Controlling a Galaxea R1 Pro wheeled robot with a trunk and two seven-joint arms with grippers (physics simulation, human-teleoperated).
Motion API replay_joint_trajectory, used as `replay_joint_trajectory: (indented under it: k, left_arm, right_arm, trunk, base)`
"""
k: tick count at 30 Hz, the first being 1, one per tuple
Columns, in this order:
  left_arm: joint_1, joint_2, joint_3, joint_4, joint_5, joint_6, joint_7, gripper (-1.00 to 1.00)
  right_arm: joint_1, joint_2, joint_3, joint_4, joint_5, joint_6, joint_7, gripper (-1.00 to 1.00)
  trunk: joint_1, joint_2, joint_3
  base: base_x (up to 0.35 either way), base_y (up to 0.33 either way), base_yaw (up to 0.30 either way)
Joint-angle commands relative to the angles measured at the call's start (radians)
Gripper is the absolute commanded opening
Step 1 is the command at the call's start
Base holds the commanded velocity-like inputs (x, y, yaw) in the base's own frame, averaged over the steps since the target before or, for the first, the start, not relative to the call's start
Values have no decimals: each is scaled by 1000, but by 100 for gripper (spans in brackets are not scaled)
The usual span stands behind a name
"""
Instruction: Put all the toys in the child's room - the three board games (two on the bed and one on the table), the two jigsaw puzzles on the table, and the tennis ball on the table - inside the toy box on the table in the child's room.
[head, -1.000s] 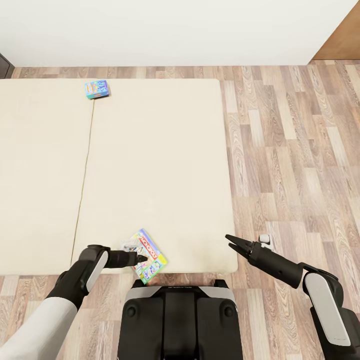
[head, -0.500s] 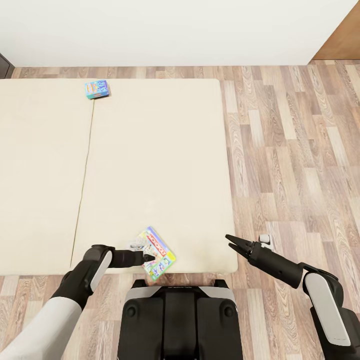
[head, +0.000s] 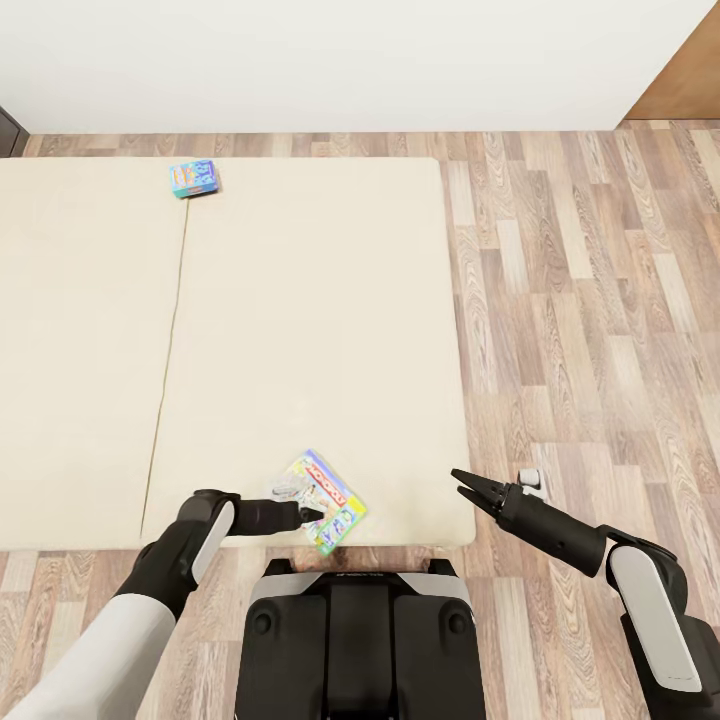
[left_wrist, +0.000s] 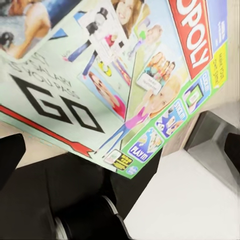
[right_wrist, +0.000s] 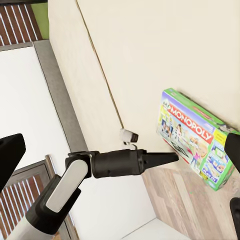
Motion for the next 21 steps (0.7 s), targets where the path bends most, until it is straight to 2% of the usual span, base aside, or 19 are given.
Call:
replay_joint_trajectory:
  k: [1,21]
  left_arm:
    - [0,1,-2,-1,8,6,-1,100]
    - [0,1,-4,-1,7,4,-18,100]
  right_arm:
    - [-1,0,-1,0,7,4,8,100]
    - [-1,2,-2,0,8,4,6,100]
  trunk:
    - [1,-1,-1]
    - [1,-1,-1]
  base:
    - [0,0,0]
    - [0,0,0]
